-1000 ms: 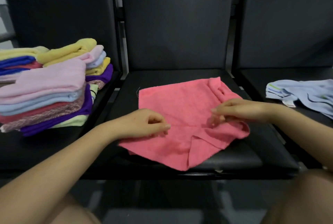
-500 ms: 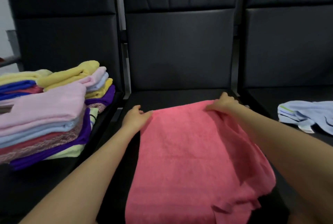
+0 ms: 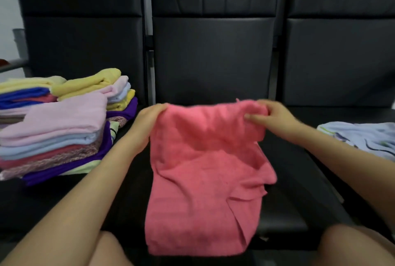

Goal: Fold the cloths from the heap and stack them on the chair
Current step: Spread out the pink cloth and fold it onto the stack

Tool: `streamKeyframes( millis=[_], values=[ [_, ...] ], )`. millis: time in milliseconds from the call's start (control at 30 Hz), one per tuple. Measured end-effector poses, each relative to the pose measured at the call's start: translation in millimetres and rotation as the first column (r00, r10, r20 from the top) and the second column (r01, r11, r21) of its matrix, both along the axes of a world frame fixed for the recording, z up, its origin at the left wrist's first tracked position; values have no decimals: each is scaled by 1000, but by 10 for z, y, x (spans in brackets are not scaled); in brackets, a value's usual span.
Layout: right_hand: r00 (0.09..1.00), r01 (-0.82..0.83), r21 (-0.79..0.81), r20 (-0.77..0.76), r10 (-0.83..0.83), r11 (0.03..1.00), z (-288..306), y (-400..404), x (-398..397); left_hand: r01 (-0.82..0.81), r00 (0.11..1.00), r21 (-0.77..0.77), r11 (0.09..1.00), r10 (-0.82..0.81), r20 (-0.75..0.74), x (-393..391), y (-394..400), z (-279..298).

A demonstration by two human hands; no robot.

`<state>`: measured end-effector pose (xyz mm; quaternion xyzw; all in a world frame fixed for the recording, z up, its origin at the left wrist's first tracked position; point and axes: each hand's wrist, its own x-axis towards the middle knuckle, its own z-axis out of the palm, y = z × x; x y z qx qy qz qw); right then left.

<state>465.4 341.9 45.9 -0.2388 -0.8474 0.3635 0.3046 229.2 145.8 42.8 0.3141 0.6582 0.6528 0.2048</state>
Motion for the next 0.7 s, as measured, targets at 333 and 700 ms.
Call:
streamKeyframes(
  millis=[333,700],
  values=[
    [902,65,92,421,-98,994,-72,-179,-113,-54,831,-539,841,-262,-491,132,164,-443],
    [846,63,282,495,-201,957,-584,-106,-364,-199,861,-683,703,-207,-464,107,770,-724]
  ],
)
